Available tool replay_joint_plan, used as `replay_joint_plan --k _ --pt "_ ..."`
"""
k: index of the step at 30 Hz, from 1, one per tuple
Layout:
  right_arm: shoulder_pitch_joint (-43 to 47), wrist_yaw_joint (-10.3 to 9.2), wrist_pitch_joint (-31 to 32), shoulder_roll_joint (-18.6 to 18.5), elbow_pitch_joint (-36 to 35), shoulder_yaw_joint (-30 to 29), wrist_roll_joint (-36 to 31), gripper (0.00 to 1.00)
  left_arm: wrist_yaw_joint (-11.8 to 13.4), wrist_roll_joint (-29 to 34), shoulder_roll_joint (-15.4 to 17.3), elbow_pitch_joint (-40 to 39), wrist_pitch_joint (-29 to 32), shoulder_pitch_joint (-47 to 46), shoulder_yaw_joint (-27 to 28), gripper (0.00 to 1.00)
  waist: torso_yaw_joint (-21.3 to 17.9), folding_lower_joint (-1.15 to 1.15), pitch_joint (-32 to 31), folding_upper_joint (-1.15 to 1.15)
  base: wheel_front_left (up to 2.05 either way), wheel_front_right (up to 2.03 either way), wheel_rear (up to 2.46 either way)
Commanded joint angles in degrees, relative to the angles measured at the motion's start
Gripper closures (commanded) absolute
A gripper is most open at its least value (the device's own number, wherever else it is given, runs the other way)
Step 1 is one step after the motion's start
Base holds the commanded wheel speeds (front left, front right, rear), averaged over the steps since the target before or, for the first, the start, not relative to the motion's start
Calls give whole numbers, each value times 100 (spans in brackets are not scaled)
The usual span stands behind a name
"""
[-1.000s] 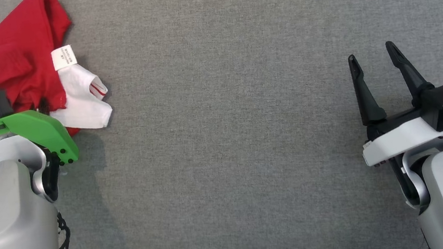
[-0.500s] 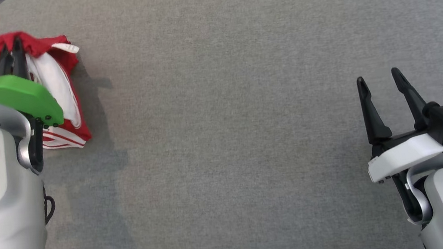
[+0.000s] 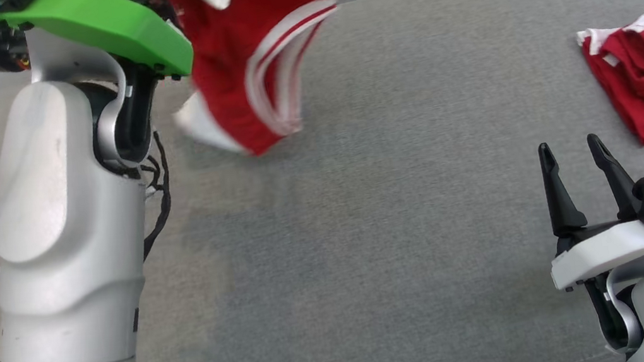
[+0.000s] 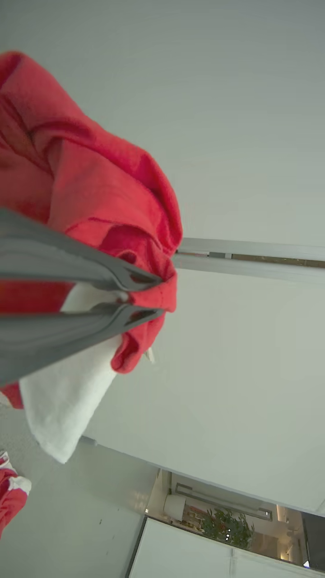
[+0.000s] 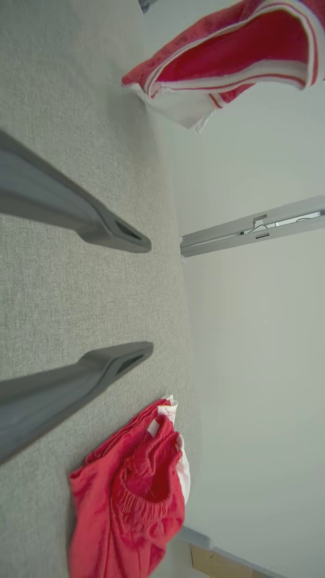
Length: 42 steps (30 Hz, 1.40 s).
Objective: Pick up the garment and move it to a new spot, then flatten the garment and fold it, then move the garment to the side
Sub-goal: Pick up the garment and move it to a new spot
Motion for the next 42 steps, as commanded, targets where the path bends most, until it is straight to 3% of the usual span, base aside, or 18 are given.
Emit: replay_joint_plan --k 1,8,15,22,23,24,25,33,42 --pt "84 -8 -17 -7 -35 -29 -38 0 -9 -87 -16 -177 49 50 -35 100 -628 0 -185 -1 0 0 0" --pt "54 -9 -17 -7 -82 -45 13 0 133 -336 30 -599 378 1119 -264 100 -887 0 115 -1 0 0 0" --pt "-93 -9 -17 -9 -69 33 34 0 340 -149 273 460 -36 2453 -341 100 -895 0 378 -1 0 0 0" --pt "-117 -9 -17 -8 -23 3 -70 0 367 -256 274 1159 -677 2864 -184 100 -699 0 411 -1 0 0 0" --pt "-115 -9 -17 -8 -12 19 -79 0 361 -252 281 1209 -797 2869 -167 93 -664 0 399 -1 0 0 0" --pt "-104 -9 -17 -10 11 48 -90 0 363 -283 251 1261 -1010 2888 -133 8 -603 0 368 -1 0 0 0" --pt "-97 -9 -17 -11 16 57 -92 0 351 -273 235 1267 -1105 2892 -139 0 -576 0 353 -1 0 0 0" --pt "-61 -9 -17 -11 71 107 -154 0 288 -30 250 983 -1562 2943 -205 0 -414 0 148 -1 0 0 0" --pt "128 -9 -17 -11 166 208 -254 0 304 378 195 -113 -1617 3808 135 0 -316 0 -403 -1 0 0 0"
